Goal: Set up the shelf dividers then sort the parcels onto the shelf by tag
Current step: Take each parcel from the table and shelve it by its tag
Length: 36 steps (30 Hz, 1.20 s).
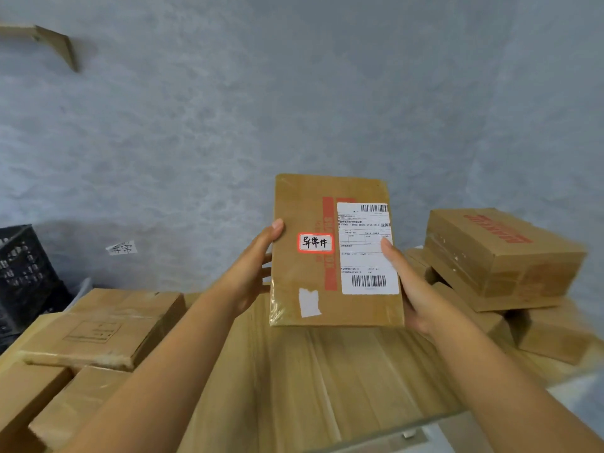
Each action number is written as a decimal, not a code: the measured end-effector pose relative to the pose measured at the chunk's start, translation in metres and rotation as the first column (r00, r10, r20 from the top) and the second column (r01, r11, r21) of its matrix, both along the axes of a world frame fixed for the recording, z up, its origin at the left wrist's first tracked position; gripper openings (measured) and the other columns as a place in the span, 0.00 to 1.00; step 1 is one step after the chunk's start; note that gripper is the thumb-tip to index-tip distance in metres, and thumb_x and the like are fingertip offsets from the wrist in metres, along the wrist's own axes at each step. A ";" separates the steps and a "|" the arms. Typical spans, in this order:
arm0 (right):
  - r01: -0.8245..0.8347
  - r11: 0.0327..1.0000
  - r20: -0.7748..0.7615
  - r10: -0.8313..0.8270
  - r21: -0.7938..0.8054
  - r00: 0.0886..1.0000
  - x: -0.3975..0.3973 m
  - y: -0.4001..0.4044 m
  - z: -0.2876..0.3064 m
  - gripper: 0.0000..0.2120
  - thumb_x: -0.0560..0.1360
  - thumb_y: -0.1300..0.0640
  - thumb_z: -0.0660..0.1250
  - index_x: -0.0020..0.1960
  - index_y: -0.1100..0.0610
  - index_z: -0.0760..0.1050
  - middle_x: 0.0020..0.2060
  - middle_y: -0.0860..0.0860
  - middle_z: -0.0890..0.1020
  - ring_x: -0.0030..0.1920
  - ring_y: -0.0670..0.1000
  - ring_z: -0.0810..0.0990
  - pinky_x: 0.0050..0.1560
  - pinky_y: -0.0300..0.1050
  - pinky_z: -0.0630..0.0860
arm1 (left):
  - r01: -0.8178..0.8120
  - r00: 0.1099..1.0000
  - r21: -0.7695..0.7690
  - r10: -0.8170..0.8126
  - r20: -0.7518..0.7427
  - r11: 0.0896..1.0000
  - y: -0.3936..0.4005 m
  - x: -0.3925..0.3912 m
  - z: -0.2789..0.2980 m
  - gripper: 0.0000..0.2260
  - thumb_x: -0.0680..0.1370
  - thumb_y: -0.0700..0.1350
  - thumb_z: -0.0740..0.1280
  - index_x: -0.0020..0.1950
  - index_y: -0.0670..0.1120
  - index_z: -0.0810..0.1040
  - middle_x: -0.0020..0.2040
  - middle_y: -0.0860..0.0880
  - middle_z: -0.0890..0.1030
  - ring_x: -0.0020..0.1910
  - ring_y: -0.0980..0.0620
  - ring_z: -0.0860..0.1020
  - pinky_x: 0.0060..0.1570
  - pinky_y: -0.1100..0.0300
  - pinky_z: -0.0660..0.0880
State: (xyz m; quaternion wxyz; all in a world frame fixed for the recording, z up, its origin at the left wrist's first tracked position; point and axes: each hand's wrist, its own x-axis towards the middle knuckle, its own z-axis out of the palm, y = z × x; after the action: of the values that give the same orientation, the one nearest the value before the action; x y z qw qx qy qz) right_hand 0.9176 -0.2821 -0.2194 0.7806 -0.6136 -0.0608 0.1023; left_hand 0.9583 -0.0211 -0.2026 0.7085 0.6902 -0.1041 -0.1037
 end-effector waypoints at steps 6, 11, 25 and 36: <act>0.285 0.957 -0.013 -0.285 0.048 0.958 -0.066 -0.036 -0.010 0.36 0.63 0.31 0.74 0.66 0.45 0.78 0.61 0.51 0.83 0.61 0.52 0.83 0.54 0.49 0.82 | 0.228 0.973 -0.027 -0.229 -0.024 0.973 -0.063 -0.010 0.000 0.34 0.68 0.75 0.63 0.66 0.56 0.79 0.64 0.45 0.81 0.68 0.37 0.74 0.72 0.36 0.63; 0.510 0.853 -0.008 -0.512 0.112 0.859 -0.164 -0.057 -0.014 0.30 0.64 0.30 0.75 0.62 0.43 0.82 0.63 0.52 0.83 0.62 0.54 0.82 0.52 0.48 0.82 | 0.477 0.878 -0.023 -0.477 -0.035 0.879 -0.121 -0.045 -0.005 0.34 0.69 0.75 0.63 0.67 0.56 0.78 0.63 0.48 0.82 0.66 0.43 0.77 0.70 0.41 0.67; 0.903 0.429 0.000 -0.903 0.007 0.429 -0.493 -0.053 0.002 0.24 0.72 0.28 0.66 0.60 0.40 0.82 0.63 0.51 0.82 0.63 0.55 0.81 0.55 0.52 0.81 | 0.857 0.507 -0.103 -0.862 0.002 0.504 -0.242 -0.290 0.003 0.34 0.65 0.75 0.68 0.63 0.56 0.80 0.59 0.46 0.84 0.61 0.40 0.80 0.68 0.38 0.70; 0.971 0.240 -0.007 -0.971 -0.003 0.240 -0.740 -0.081 0.013 0.30 0.72 0.29 0.65 0.67 0.45 0.76 0.62 0.53 0.83 0.62 0.56 0.82 0.57 0.54 0.82 | 0.946 0.300 -0.133 -0.954 0.000 0.297 -0.325 -0.528 0.011 0.36 0.61 0.74 0.72 0.62 0.56 0.81 0.58 0.44 0.84 0.58 0.41 0.82 0.65 0.38 0.73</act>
State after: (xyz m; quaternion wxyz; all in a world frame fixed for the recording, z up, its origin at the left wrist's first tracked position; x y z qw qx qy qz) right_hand 0.1778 -0.3632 -0.2065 0.6783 -0.5196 0.3333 -0.3986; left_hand 0.4306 -0.3457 -0.1916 0.5499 0.4515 -0.4690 -0.5232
